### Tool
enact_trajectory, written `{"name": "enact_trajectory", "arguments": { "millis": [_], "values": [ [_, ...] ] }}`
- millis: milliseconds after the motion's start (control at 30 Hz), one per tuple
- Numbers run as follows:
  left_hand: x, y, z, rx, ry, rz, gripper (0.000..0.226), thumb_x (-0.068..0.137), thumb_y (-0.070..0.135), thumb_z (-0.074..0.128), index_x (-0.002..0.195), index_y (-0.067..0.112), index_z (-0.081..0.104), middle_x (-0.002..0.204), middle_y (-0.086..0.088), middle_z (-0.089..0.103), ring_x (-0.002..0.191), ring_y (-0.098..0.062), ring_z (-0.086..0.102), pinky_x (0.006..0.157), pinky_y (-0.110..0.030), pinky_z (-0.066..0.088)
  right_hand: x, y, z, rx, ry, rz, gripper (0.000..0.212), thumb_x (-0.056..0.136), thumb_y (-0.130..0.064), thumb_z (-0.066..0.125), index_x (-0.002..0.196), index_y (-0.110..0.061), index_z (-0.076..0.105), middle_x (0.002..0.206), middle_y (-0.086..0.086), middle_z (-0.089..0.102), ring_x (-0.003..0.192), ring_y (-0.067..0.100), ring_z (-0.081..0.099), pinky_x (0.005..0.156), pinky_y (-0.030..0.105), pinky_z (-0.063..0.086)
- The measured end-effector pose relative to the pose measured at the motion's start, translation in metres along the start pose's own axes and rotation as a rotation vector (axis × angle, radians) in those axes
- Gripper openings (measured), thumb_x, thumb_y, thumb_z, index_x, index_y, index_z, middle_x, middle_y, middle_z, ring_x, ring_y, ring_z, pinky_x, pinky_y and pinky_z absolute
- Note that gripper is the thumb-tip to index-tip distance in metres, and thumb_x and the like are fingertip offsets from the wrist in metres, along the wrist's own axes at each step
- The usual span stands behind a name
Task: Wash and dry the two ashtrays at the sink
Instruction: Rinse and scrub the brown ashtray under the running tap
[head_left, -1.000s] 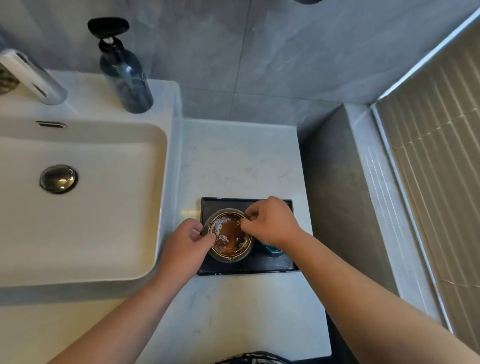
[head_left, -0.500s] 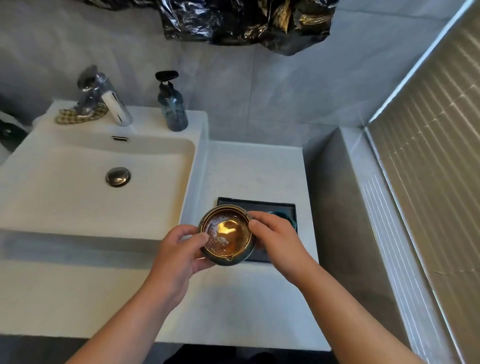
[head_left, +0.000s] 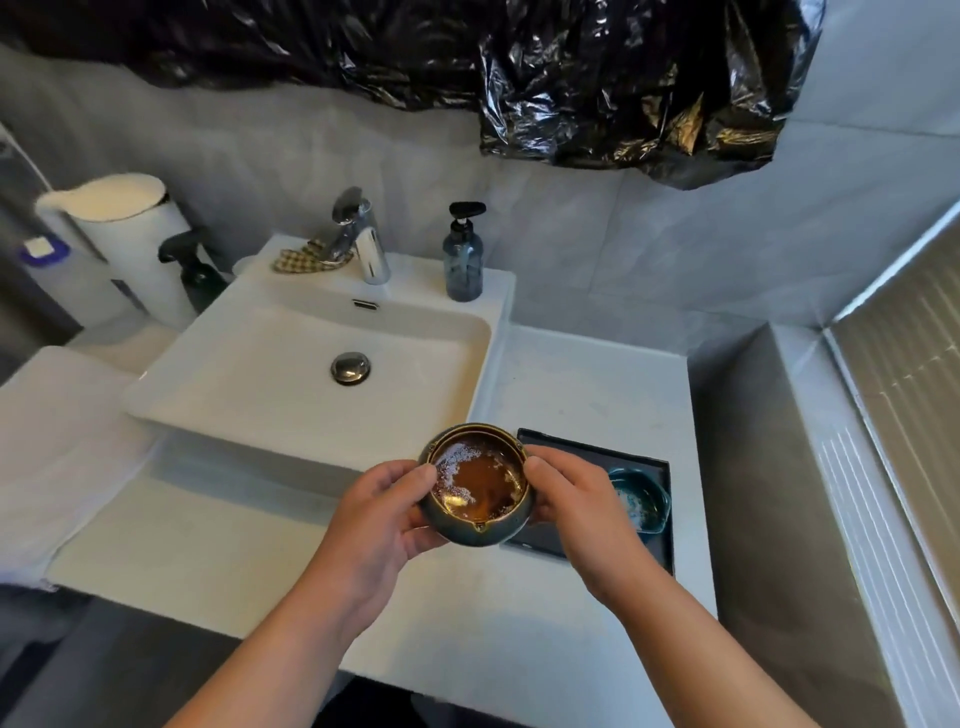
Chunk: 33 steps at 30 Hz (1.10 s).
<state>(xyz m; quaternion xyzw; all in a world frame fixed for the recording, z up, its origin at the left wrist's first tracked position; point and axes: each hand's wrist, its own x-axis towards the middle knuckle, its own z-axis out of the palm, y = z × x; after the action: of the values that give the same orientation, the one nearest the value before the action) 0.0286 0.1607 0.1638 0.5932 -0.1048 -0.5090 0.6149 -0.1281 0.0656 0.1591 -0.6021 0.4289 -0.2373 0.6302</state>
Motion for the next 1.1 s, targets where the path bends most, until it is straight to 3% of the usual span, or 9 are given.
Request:
{"name": "enact_trajectory", "arguments": {
  "millis": [100,200,333,433,567,767,933,1100],
  "values": [
    [0.014,0.011,-0.021,-0.015,0.005,-0.002,0.007,0.095,0.014,0.058,0.099,0.008,0.061,0.076,-0.004,0.076,0.068,-0.017,0.071,0.054,-0.028,0.055,0.015,-0.006,0.022,-0.012,-0.01,0.0,0.032,0.086,-0.038,0.049,0.097,-0.025,0.076,0.095,0.021,0.071,0.084,0.04,0.065,0.085,0.057,0.053],
    [0.034,0.026,-0.049,-0.03,0.01,-0.007,0.005,0.094,0.013,0.059,0.096,0.01,0.061,0.075,-0.004,0.075,0.065,-0.016,0.071,0.05,-0.026,0.055,0.035,-0.013,0.053,-0.012,-0.015,0.007,0.03,0.088,-0.037,0.049,0.095,-0.03,0.077,0.092,0.019,0.07,0.077,0.021,0.06,0.073,0.043,0.054],
    [0.066,0.054,-0.1,-0.023,0.002,-0.01,0.006,0.094,0.014,0.059,0.095,0.009,0.063,0.077,-0.005,0.075,0.068,-0.016,0.071,0.051,-0.026,0.056,0.066,-0.022,0.108,-0.019,-0.012,0.032,0.032,0.102,-0.022,0.047,0.092,-0.031,0.077,0.092,0.017,0.07,0.076,0.016,0.057,0.07,0.031,0.051],
    [0.092,0.078,-0.143,-0.019,0.005,-0.027,0.008,0.091,0.014,0.061,0.097,0.008,0.064,0.079,-0.007,0.075,0.07,-0.017,0.071,0.053,-0.027,0.057,0.09,-0.032,0.155,-0.016,-0.003,0.06,0.035,0.103,-0.017,0.046,0.084,-0.026,0.076,0.091,0.021,0.068,0.075,0.016,0.056,0.069,0.031,0.05],
    [0.124,0.105,-0.194,-0.036,0.017,-0.047,0.004,0.09,0.012,0.061,0.093,0.009,0.062,0.076,-0.007,0.073,0.066,-0.017,0.069,0.049,-0.026,0.055,0.122,-0.041,0.212,-0.031,0.02,0.079,0.029,0.1,-0.02,0.048,0.09,-0.024,0.075,0.08,0.013,0.067,0.071,0.015,0.056,0.069,0.033,0.05],
    [0.155,0.134,-0.247,-0.02,0.032,-0.059,0.006,0.094,0.013,0.058,0.092,0.01,0.063,0.079,-0.005,0.074,0.073,-0.018,0.069,0.057,-0.03,0.054,0.159,-0.052,0.272,-0.068,0.035,0.112,0.029,0.102,-0.02,0.047,0.098,-0.02,0.076,0.091,0.015,0.071,0.073,0.013,0.057,0.069,0.03,0.051],
    [0.174,0.14,-0.263,0.02,0.002,-0.102,0.009,0.094,0.015,0.058,0.097,0.01,0.065,0.086,-0.006,0.076,0.079,-0.019,0.071,0.059,-0.031,0.055,0.174,-0.053,0.287,-0.061,0.061,0.139,0.03,0.102,-0.02,0.047,0.098,-0.026,0.075,0.095,0.013,0.071,0.076,0.013,0.058,0.07,0.028,0.051],
    [0.196,0.142,-0.246,0.085,-0.071,-0.129,0.01,0.095,0.014,0.056,0.096,0.012,0.066,0.078,-0.002,0.077,0.075,-0.017,0.071,0.064,-0.035,0.053,0.177,-0.046,0.275,-0.04,0.128,0.159,0.029,0.102,-0.019,0.045,0.098,-0.019,0.074,0.097,0.015,0.07,0.08,0.019,0.06,0.073,0.031,0.054]
  ]
}}
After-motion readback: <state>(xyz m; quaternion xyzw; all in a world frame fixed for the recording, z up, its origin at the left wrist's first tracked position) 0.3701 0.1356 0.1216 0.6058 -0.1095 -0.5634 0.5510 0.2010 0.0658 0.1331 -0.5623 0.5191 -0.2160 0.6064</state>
